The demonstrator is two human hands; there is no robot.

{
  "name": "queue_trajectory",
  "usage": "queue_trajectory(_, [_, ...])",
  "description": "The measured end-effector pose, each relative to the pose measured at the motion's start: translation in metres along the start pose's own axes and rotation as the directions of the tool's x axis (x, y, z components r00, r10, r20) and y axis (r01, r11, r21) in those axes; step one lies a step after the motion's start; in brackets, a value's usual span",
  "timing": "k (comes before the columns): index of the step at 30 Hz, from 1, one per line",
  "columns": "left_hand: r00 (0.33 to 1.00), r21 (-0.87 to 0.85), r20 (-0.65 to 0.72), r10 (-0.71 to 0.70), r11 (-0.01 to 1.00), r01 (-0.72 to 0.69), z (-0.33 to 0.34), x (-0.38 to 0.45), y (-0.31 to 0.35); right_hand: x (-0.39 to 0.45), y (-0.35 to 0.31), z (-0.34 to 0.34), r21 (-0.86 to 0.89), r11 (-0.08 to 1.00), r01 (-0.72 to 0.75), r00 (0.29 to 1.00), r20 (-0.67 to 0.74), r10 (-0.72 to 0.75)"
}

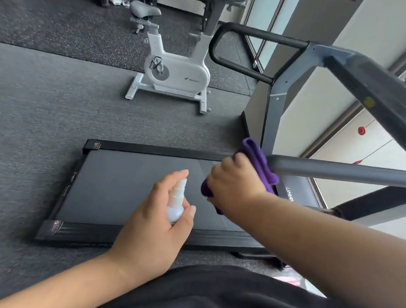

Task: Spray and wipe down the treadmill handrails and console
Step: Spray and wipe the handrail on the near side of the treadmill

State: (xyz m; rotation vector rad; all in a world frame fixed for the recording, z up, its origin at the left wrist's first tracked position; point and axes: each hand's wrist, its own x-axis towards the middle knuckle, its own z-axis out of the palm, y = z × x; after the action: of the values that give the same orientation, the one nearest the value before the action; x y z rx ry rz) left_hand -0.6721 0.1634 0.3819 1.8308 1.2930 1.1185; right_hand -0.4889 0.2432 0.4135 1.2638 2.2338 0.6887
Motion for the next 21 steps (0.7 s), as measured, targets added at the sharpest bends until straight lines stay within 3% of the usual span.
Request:
queue_trajectory(3, [1.000, 0.014, 0.018, 0.023, 1.000, -0.023, 0.003, 0.003, 0.002, 0.003, -0.015, 0.007, -0.092, 0.985, 0.146, 0.986, 0.092, -0.138])
queue_trajectory(6, [0.999, 0.002, 0.018, 0.029, 1.000, -0.029, 0.004, 0.006, 0.003, 0.004, 0.009, 0.000, 0.085, 0.990, 0.116, 0.993, 0.029, -0.119])
queue_trajectory(10, [0.998, -0.001, 0.015, 0.055, 0.998, -0.055, 0.003, 0.013, 0.005, -0.022, 0.071, 0.004, 0.410, 0.890, -0.201, 0.967, -0.065, 0.248])
queue_trajectory(12, [0.998, 0.014, 0.016, 0.065, 0.998, -0.065, 0.004, 0.015, 0.005, -0.047, 0.094, 0.019, 0.595, 0.726, -0.345, 0.887, -0.046, 0.459])
queue_trajectory(14, [0.998, 0.022, 0.013, 0.061, 0.998, -0.061, 0.004, 0.016, 0.003, -0.063, 0.100, 0.031, 0.672, 0.628, -0.392, 0.810, -0.072, 0.583])
queue_trajectory(17, [0.999, 0.020, 0.003, 0.043, 0.999, -0.043, 0.003, 0.017, -0.002, -0.061, 0.085, 0.033, 0.618, 0.673, -0.408, 0.770, -0.164, 0.617])
queue_trajectory(21, [0.998, 0.010, 0.048, 0.050, 0.999, -0.050, 0.012, 0.022, 0.002, -0.045, 0.057, 0.021, 0.436, 0.854, -0.284, 0.866, -0.264, 0.424])
